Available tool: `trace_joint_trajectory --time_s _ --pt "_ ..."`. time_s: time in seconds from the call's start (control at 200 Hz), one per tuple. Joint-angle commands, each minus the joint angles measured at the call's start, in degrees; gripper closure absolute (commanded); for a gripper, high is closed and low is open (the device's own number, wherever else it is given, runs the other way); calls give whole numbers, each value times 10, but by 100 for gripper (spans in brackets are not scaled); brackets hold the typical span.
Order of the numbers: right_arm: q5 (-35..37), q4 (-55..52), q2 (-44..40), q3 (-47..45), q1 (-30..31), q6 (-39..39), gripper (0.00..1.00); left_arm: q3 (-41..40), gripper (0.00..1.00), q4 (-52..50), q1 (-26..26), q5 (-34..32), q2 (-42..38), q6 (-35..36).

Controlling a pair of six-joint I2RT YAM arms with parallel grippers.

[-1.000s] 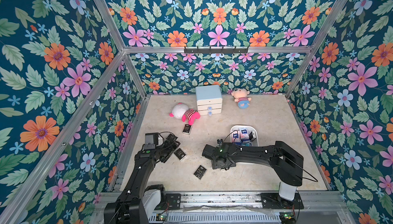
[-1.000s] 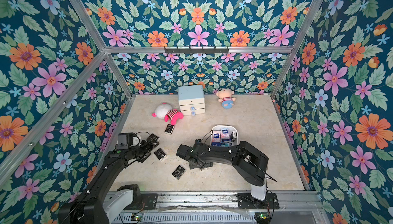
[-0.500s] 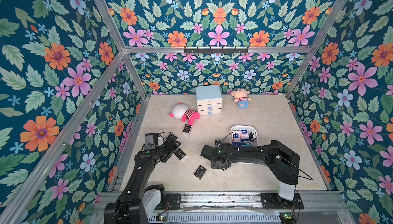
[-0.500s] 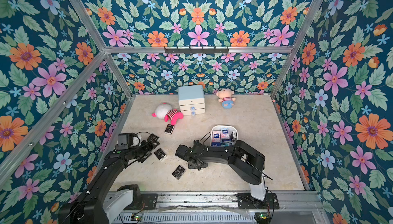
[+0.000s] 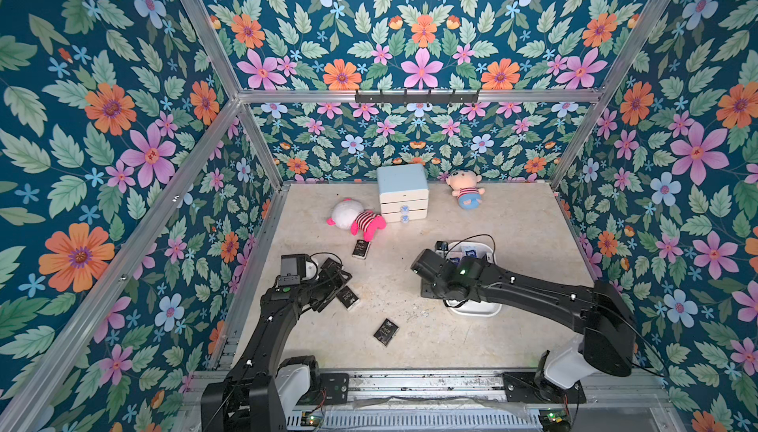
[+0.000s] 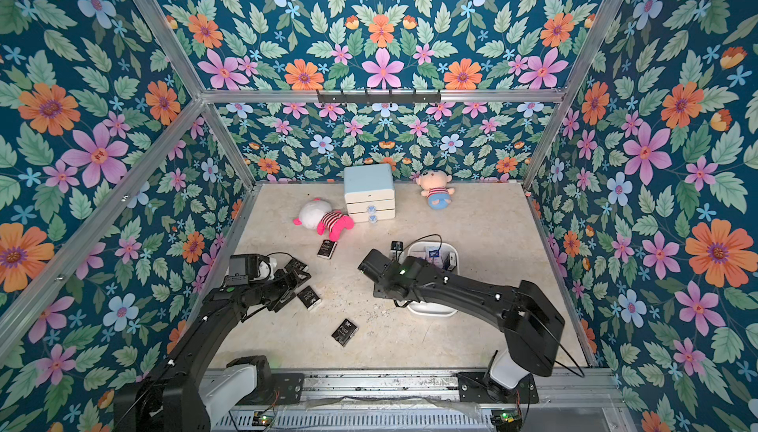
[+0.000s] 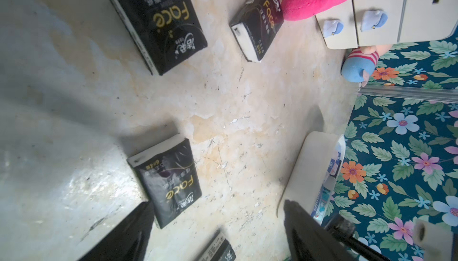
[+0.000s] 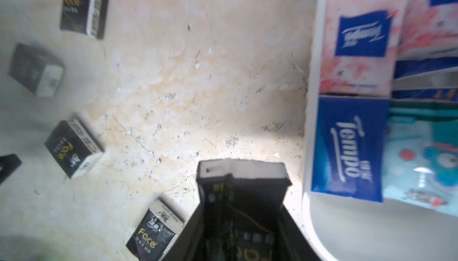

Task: Put the pocket tissues into the storage box
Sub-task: Pick up the pocket tissues from the center of the board, then place the pocket tissues in the storage box.

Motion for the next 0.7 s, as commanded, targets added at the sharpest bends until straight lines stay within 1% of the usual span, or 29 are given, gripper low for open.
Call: trace_joint_trajectory --time_s 0.0,0.135,0.235,0.335,0.4,0.47,0.54,0.695 --pt "-15 -14 -43 -30 -42 -26 60 8 12 12 -6 13 1 7" --pt "-47 -8 -123 -90 -119 -51 59 11 12 29 -25 13 6 7" --pt "-77 -7 -178 -138 -184 -73 57 17 12 41 -49 6 19 6" --pt "-117 0 -218 -177 -251 -100 57 31 11 49 -88 -8 43 5" --pt "-136 6 -232 -189 -282 -119 57 44 11 55 -121 -24 62 2" --pt "-143 9 -236 -192 -299 -134 56 56 11 67 -152 -39 81 -6" --pt "-149 12 -227 -191 -305 -150 56 64 11 83 -174 -43 98 -17" --pt "-146 22 -185 -191 -309 -167 56 84 11 94 -203 -52 123 -21"
